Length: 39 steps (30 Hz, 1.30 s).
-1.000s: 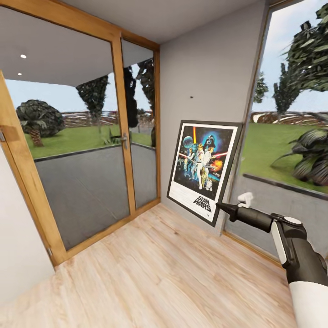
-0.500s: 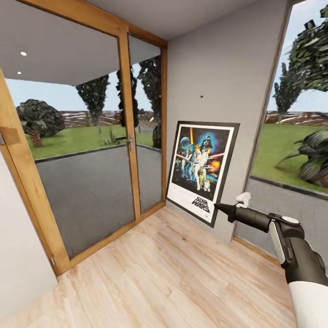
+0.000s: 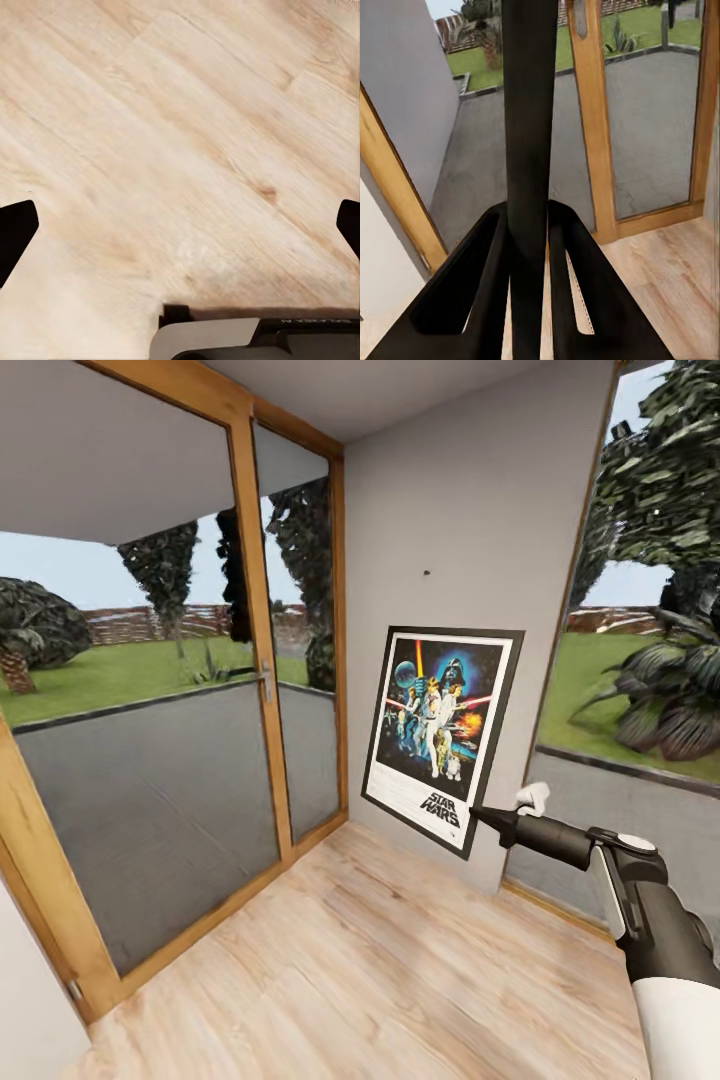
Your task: Pick up the poster from the kitchen countertop and hang it on one of the wall nails in the kitchen.
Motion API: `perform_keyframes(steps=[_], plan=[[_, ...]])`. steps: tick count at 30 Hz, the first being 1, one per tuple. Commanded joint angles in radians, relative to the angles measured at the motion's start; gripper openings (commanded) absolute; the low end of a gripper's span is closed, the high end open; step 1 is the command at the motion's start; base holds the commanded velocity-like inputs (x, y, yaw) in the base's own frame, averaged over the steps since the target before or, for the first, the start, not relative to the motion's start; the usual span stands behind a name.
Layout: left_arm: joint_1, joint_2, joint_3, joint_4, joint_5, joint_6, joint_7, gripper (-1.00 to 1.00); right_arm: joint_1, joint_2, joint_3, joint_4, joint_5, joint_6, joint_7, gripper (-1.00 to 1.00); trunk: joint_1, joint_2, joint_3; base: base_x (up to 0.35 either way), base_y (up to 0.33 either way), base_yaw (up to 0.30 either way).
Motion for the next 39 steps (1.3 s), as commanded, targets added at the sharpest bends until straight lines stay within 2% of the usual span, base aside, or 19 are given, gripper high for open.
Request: perform_keyframes(steps=[1, 12, 39], plan=[[0.001, 0.0, 0.003, 0.0, 0.001, -0.001, -0.006, 1.0, -0.001, 0.001, -0.001, 0.0, -0.002, 0.01, 0.006, -1.0, 0.001, 0.0, 0.0, 0.247, 0.275, -0.258], [0.001, 0.0, 0.003, 0.0, 0.001, -0.001, -0.006, 1.0, -0.001, 0.001, -0.001, 0.0, -0.002, 0.01, 0.006, -1.0, 0.001, 0.0, 0.004, 0.204, 0.302, -0.212], [0.001, 0.0, 0.003, 0.0, 0.001, -0.001, -0.006, 1.0, -0.001, 0.001, -0.001, -0.001, -0.002, 0.01, 0.006, -1.0, 0.001, 0.0, 0.005, 0.161, 0.329, -0.017]])
